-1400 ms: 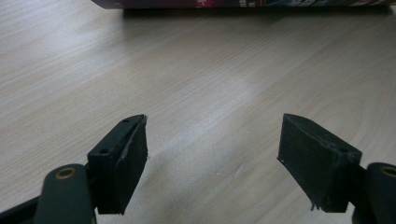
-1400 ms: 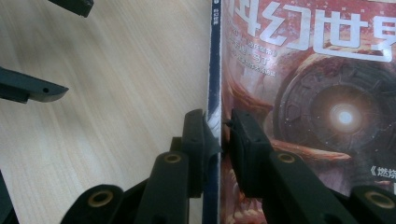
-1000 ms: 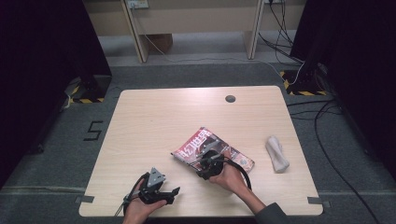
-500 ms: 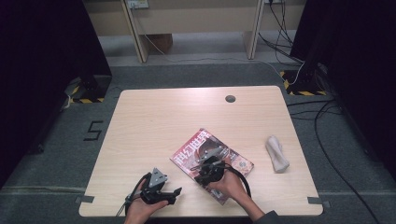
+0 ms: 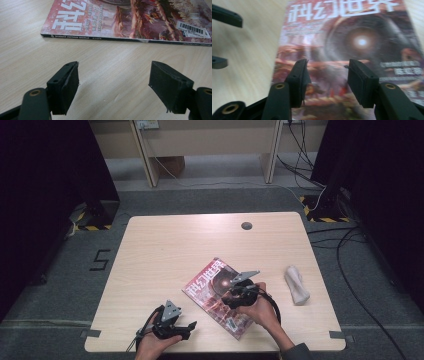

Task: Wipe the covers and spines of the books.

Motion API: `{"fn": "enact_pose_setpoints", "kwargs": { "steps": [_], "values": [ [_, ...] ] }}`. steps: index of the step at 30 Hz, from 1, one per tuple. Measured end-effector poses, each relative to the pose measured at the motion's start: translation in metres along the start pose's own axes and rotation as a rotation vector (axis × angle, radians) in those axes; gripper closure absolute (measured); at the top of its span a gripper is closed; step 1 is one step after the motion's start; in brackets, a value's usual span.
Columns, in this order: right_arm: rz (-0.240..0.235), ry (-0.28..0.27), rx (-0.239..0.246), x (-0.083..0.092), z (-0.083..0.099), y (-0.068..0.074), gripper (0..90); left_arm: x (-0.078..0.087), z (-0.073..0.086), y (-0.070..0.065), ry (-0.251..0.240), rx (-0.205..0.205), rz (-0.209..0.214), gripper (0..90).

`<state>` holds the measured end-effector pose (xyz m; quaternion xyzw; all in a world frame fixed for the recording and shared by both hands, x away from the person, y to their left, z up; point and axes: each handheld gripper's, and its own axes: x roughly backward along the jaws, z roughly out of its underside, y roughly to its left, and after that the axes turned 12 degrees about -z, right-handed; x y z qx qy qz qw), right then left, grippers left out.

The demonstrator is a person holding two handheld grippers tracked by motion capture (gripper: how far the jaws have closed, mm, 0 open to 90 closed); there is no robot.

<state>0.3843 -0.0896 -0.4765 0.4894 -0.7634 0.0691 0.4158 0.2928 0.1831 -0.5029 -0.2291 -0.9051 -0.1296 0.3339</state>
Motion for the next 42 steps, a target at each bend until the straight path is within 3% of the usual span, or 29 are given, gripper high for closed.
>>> {"fn": "enact_pose_setpoints", "kwargs": {
  "steps": [6,13,20,29,36,39,42],
  "values": [
    [0.067,-0.042,-0.05,0.015,0.006,-0.017,45.6,-0.006,-0.004,-0.007,-0.004,0.001,0.022,23.7],
    [0.154,-0.05,-0.098,0.029,0.016,-0.038,41.7,-0.017,-0.014,-0.018,-0.02,-0.011,0.04,24.0],
    [0.202,-0.035,-0.134,0.036,0.023,-0.052,39.6,-0.031,-0.023,-0.027,-0.021,-0.001,0.056,24.7],
    [0.185,-0.017,-0.187,0.033,0.033,-0.061,38.5,-0.042,-0.03,-0.032,-0.011,0.019,0.071,25.6],
    [0.179,-0.011,-0.184,0.03,0.037,-0.059,37.5,-0.047,-0.033,-0.031,-0.007,0.013,0.059,25.8],
    [0.179,-0.002,-0.168,0.031,0.038,-0.057,36.8,-0.049,-0.034,-0.031,-0.007,-0.025,0.028,28.2],
    [0.182,-0.002,-0.16,0.032,0.042,-0.053,35.6,-0.05,-0.036,-0.031,-0.003,-0.018,0.021,27.2]
  ]
}}
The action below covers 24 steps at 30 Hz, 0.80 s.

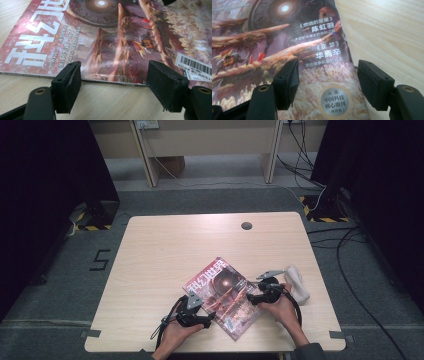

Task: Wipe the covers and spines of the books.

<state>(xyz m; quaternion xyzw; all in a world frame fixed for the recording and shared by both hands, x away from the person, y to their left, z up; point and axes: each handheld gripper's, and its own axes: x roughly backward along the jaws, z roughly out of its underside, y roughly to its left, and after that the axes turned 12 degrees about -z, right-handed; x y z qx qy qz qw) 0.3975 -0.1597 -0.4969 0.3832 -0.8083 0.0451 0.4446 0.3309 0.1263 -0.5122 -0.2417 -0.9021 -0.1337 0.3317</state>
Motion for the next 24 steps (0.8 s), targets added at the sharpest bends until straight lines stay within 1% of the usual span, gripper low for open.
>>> {"fn": "enact_pose_setpoints", "kwargs": {
  "steps": [1,4,7,8,10,12,15,17,18,21,22,24],
  "values": [
    [-0.003,-0.003,-0.001,0.001,0.002,0.001,35.5,0.0,-0.001,0.001,0.005,-0.001,-0.008,27.3],
    [-0.005,0.01,0.02,0.004,0.006,0.006,35.5,-0.002,-0.004,0.002,0.007,-0.017,-0.027,27.7],
    [-0.007,0.014,0.042,0.006,0.012,0.012,35.4,-0.005,-0.008,0.004,0.007,-0.046,-0.054,27.9],
    [-0.008,0.018,0.042,0.007,0.014,0.014,35.3,-0.006,-0.009,0.004,0.008,-0.054,-0.062,27.8],
    [-0.008,0.017,0.048,0.008,0.017,0.017,34.7,-0.007,-0.011,0.006,0.011,-0.061,-0.07,27.7],
    [-0.011,0.021,0.059,0.01,0.02,0.02,34.6,-0.009,-0.013,0.009,0.008,-0.076,-0.081,27.7],
    [-0.019,0.023,0.071,0.013,0.025,0.024,34.3,-0.011,-0.016,0.013,0.003,-0.094,-0.112,27.9],
    [-0.025,0.029,0.071,0.015,0.029,0.028,34.3,-0.015,-0.019,0.016,-0.003,-0.106,-0.141,28.9],
    [-0.031,0.029,0.081,0.015,0.031,0.03,34.3,-0.017,-0.02,0.018,-0.006,-0.104,-0.151,29.4],
    [-0.042,0.026,0.081,0.016,0.035,0.034,34.3,-0.021,-0.023,0.022,-0.002,-0.089,-0.16,29.8],
    [-0.042,0.021,0.092,0.016,0.036,0.035,34.3,-0.022,-0.024,0.023,-0.003,-0.086,-0.166,29.8],
    [-0.047,0.02,0.092,0.016,0.037,0.037,34.2,-0.024,-0.025,0.024,-0.008,-0.095,-0.18,29.8]
  ]
}}
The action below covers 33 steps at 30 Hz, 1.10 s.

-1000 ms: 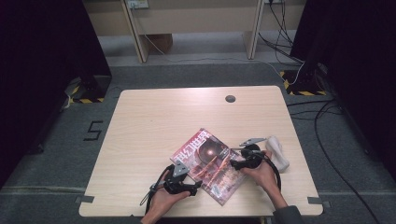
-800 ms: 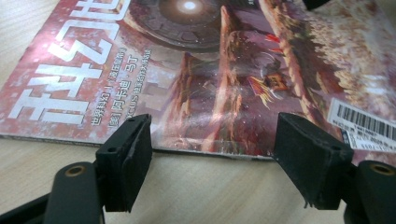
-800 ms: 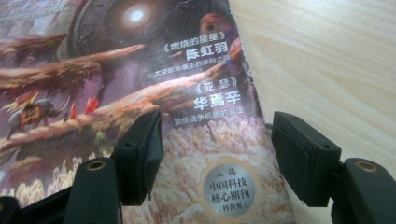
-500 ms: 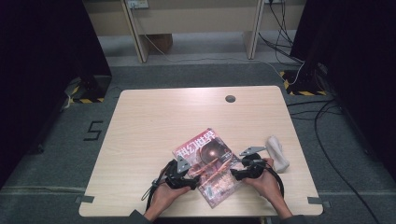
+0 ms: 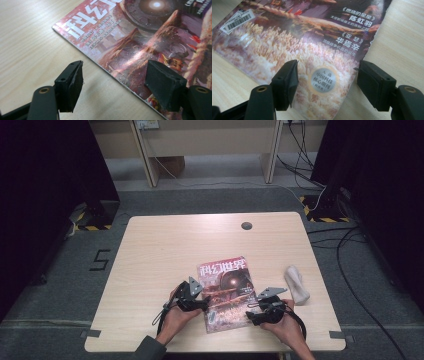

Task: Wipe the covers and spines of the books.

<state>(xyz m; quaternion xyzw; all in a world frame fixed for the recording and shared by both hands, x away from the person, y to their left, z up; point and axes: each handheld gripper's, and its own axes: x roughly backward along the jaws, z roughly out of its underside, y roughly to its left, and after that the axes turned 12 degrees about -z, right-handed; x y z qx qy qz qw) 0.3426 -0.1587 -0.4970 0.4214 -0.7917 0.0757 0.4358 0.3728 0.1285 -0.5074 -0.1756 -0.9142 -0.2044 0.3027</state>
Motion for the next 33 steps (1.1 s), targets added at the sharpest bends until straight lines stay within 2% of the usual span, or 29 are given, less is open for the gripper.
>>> {"fn": "enact_pose_setpoints", "kwargs": {
  "steps": [4,10,13,16,18,22,29,33],
  "values": [
    [-0.004,0.001,0.008,-0.001,0.002,0.005,33.5,-0.002,-0.002,-0.001,-0.004,-0.017,-0.032,29.8],
    [0.013,-0.005,0.027,0.0,0.003,0.008,34.3,0.001,0.001,0.005,0.007,0.023,0.001,30.0],
    [0.013,-0.01,0.024,0.0,0.005,0.008,34.5,0.011,0.007,0.004,0.014,0.021,0.032,28.5],
    [0.015,-0.019,0.022,-0.001,0.005,0.01,34.5,0.022,0.013,-0.004,0.011,0.026,0.101,27.7],
    [0.019,-0.021,0.02,-0.002,0.006,0.012,34.6,0.029,0.017,-0.01,0.025,0.002,0.127,27.6],
    [0.035,-0.018,0.033,-0.004,0.005,0.018,34.7,0.033,0.019,-0.014,0.024,-0.04,0.106,29.8],
    [0.038,-0.033,0.024,-0.009,0.002,0.021,34.7,0.028,0.019,-0.004,0.028,-0.007,0.098,29.7],
    [0.04,-0.04,0.026,-0.013,-0.002,0.021,34.7,0.025,0.019,0.001,0.033,-0.003,0.082,29.8]
  ]
}}
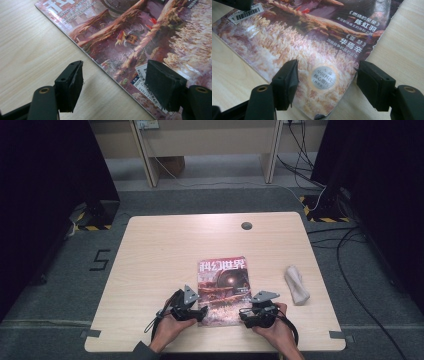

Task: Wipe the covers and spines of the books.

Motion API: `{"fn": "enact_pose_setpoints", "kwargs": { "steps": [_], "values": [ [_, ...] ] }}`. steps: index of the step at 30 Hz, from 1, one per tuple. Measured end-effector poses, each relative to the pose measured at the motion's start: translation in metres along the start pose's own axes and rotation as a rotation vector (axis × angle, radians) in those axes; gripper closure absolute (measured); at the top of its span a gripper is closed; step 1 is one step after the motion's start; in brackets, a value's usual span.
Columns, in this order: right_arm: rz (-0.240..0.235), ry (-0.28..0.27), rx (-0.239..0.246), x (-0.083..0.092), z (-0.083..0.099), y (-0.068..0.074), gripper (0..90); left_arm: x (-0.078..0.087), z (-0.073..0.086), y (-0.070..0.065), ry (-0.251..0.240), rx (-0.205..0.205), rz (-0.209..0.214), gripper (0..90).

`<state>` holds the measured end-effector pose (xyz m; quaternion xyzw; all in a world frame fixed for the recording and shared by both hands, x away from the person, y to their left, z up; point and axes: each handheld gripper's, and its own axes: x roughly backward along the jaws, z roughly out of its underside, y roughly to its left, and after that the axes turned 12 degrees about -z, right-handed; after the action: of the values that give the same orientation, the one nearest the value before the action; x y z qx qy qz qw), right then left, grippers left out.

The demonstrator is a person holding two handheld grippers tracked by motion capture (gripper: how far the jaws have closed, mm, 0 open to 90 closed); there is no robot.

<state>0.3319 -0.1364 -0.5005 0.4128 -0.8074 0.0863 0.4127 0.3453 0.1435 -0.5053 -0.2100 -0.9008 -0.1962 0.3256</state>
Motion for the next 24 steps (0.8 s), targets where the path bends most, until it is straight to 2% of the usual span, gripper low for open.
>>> {"fn": "enact_pose_setpoints", "kwargs": {
  "steps": [6,11,12,13,18,24],
  "values": [
    [0.004,-0.007,-0.011,-0.004,-0.003,0.002,34.7,-0.001,0.0,0.004,0.001,0.0,-0.014,30.1],
    [0.002,-0.009,-0.004,-0.005,-0.004,0.002,34.5,-0.001,0.003,0.006,-0.008,0.035,-0.001,30.1],
    [-0.001,-0.008,-0.007,-0.004,-0.004,0.001,37.0,-0.001,0.003,0.007,-0.007,0.042,0.001,29.1],
    [0.002,-0.017,0.004,-0.002,-0.004,-0.001,39.5,0.0,0.003,0.008,-0.004,0.039,-0.004,28.2],
    [0.015,-0.071,-0.014,0.012,-0.005,-0.014,39.3,0.008,0.004,0.011,-0.039,0.087,0.017,24.3],
    [0.059,-0.116,-0.037,0.033,-0.007,-0.032,40.9,0.021,0.013,0.009,-0.06,0.092,0.033,22.8]
  ]
}}
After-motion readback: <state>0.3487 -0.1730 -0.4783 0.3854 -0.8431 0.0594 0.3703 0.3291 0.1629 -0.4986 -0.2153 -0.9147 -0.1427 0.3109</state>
